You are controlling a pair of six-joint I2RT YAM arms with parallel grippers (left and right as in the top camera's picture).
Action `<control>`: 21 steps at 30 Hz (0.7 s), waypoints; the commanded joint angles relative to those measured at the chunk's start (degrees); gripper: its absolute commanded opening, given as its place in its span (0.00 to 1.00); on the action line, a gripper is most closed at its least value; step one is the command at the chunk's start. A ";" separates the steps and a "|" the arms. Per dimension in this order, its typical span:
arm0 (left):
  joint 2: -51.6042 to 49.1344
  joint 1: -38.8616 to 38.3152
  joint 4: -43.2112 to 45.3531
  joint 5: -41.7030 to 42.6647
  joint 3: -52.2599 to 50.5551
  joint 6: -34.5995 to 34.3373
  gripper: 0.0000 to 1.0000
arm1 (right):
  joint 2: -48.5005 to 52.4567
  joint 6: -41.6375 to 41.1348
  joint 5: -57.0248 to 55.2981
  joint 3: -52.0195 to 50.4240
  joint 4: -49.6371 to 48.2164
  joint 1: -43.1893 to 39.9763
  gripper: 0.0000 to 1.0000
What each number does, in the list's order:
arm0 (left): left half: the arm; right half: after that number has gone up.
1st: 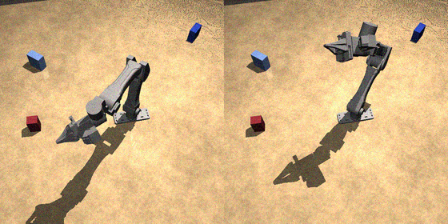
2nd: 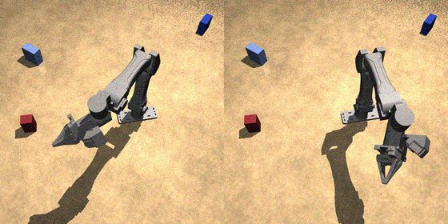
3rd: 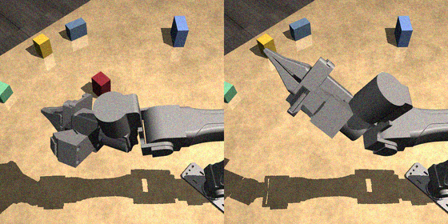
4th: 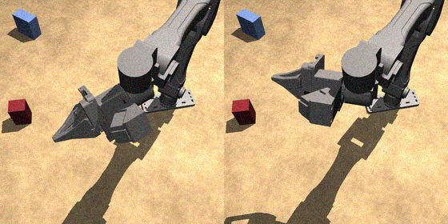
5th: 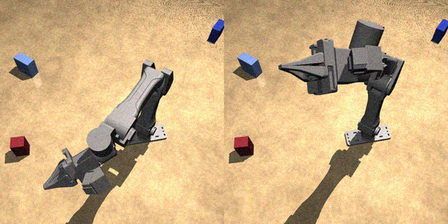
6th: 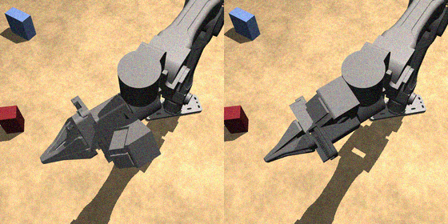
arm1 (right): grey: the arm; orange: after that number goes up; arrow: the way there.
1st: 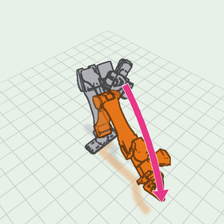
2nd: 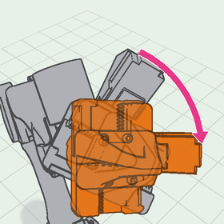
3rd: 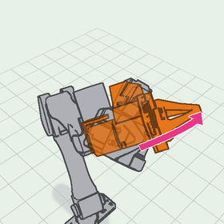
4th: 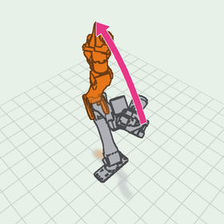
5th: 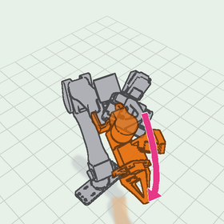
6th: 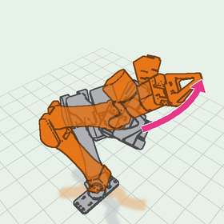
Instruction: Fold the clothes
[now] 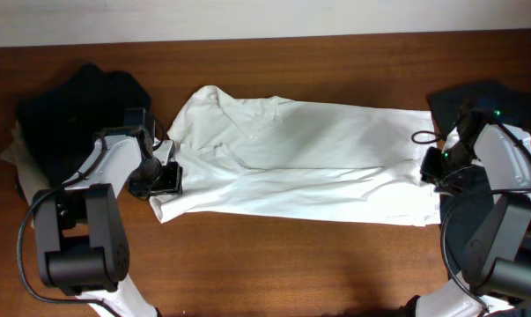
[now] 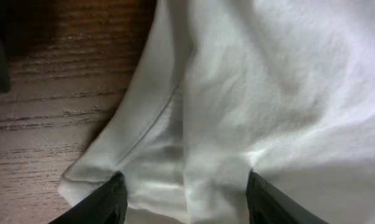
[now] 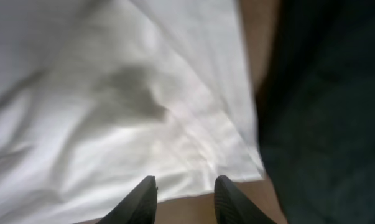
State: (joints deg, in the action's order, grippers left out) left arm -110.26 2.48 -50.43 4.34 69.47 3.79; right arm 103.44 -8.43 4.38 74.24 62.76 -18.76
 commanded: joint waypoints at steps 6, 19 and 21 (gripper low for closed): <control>-0.72 0.31 -13.77 2.34 13.46 1.01 0.62 | 3.45 0.37 9.01 -10.82 -18.78 0.02 0.25; -10.54 -2.12 -3.30 19.02 22.12 9.81 0.00 | 4.66 -4.13 8.55 -11.02 -19.30 0.00 0.09; -10.49 -2.12 -6.32 20.55 26.64 9.79 0.00 | 4.66 -4.13 8.55 -11.02 -19.28 0.00 0.09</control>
State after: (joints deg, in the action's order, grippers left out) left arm -120.99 0.27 -54.74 21.23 90.56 12.69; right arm 107.31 -12.01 12.97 63.86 43.38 -18.81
